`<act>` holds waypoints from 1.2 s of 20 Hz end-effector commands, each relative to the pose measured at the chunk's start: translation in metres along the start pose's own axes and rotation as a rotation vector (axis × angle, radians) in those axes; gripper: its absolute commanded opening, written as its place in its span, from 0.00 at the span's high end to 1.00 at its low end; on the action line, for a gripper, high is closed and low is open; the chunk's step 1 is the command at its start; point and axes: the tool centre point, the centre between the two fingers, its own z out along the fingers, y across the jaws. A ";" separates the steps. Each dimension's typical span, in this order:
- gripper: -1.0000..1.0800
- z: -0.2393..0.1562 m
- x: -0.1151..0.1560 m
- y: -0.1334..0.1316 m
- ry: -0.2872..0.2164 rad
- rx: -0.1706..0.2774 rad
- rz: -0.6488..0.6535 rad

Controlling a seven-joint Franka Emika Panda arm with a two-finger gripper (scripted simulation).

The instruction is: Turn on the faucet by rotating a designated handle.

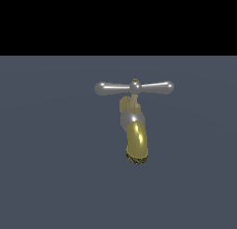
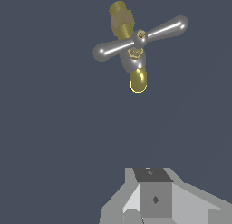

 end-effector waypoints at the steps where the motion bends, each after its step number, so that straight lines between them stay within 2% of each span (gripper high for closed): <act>1: 1.00 0.011 0.007 -0.009 0.002 0.001 0.057; 13: 1.00 0.064 0.048 -0.051 0.010 0.008 0.335; 24: 1.00 0.111 0.096 -0.077 0.018 0.014 0.587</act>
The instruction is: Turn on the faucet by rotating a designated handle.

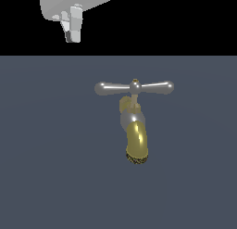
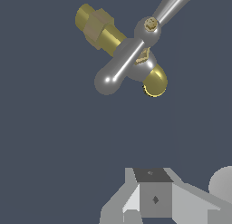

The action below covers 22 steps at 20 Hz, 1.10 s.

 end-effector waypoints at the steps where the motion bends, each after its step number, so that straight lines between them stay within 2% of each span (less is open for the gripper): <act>1: 1.00 0.011 0.007 -0.010 0.002 0.002 0.057; 12: 1.00 0.055 0.044 -0.045 0.010 0.007 0.294; 22: 1.00 0.093 0.085 -0.067 0.021 0.007 0.501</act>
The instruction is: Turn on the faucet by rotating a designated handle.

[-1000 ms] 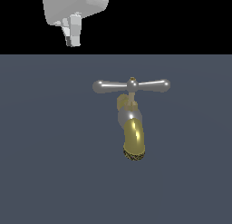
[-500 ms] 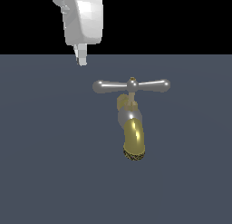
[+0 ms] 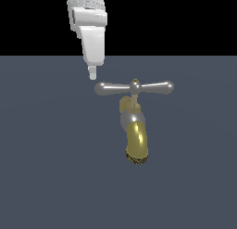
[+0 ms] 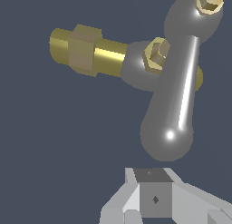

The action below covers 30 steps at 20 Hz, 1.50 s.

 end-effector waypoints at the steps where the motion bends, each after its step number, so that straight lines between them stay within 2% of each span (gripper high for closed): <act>1: 1.00 0.009 0.007 -0.008 0.003 0.001 0.048; 11: 1.00 0.031 0.027 -0.027 0.011 0.000 0.173; 20: 1.00 0.035 0.031 -0.030 0.012 0.000 0.195; 30: 1.00 0.035 0.023 -0.004 0.012 0.000 0.195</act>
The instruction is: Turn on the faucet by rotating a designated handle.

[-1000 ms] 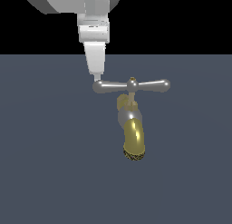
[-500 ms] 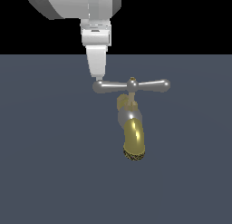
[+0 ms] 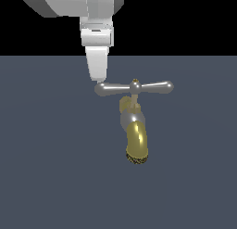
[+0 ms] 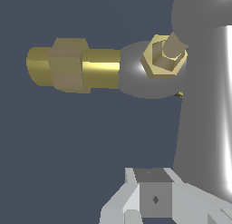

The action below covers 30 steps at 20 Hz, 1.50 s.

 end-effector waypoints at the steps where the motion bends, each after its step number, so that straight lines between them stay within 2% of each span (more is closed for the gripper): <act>1: 1.00 0.000 -0.001 0.010 0.001 -0.004 0.000; 19: 1.00 0.000 -0.006 0.066 0.001 -0.004 0.001; 21: 1.00 0.000 -0.008 0.061 -0.001 0.000 -0.003; 30: 1.00 0.000 0.011 0.086 0.000 -0.001 -0.001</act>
